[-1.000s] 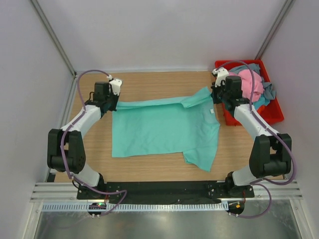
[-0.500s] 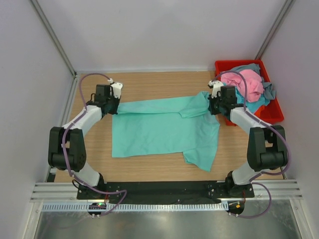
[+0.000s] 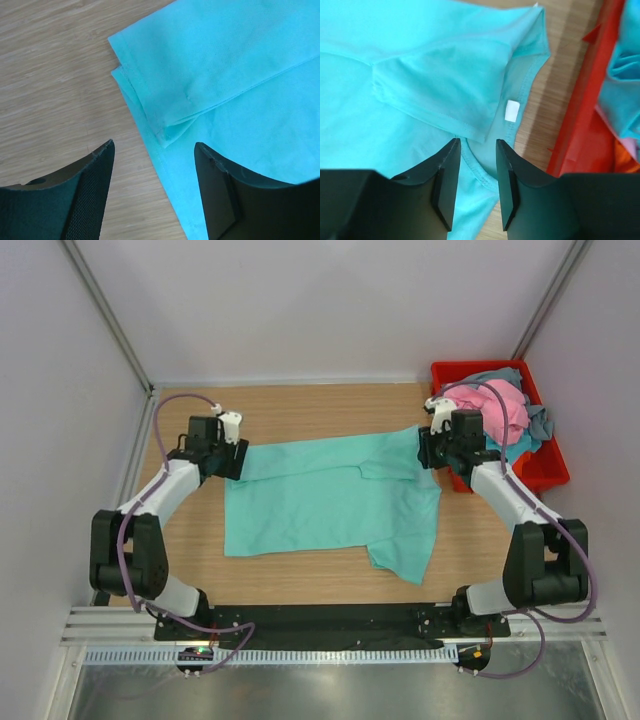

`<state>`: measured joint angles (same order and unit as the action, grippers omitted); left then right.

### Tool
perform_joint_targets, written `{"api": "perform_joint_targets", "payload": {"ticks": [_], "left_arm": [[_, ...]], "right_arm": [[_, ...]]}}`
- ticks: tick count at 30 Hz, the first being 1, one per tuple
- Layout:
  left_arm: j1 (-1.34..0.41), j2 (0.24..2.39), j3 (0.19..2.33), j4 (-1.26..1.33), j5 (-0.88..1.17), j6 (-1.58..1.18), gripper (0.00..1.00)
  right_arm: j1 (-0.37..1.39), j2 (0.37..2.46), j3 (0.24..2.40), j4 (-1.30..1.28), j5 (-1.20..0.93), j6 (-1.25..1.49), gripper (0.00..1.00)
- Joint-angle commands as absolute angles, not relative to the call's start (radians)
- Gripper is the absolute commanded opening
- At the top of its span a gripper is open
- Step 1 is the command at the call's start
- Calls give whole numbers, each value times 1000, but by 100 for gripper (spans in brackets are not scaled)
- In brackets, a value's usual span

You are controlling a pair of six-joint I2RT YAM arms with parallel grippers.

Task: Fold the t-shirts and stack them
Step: Fold the tshirt

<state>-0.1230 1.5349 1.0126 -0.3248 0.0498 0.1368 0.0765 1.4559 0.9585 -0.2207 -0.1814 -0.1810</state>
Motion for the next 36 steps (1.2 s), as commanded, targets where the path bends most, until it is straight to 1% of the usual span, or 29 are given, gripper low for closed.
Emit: {"api": "perform_joint_targets", "payload": {"ticks": [1,7,13,24,28,36], "left_arm": [[-123,1439,1011,-314,66,121,67],[-123,1512,1068,-409,117,51,65],[-123,1606,1117,-492,124,34,60],[-121,1732,1163,-428,49,67,55],[-118,1804,1232,-419,17,71,54],[-104,1928,1362,-431,15,57,53]], "right_arm": [[78,1352,992,-212,-184,-183,42],[84,1436,1037,-213,-227,-147,43],[109,1532,1083,-224,-275,-135,43],[140,1600,1063,-190,-261,-137,43],[143,1606,1058,-184,-262,-130,43],[146,1597,1039,-186,-250,-132,43]]}}
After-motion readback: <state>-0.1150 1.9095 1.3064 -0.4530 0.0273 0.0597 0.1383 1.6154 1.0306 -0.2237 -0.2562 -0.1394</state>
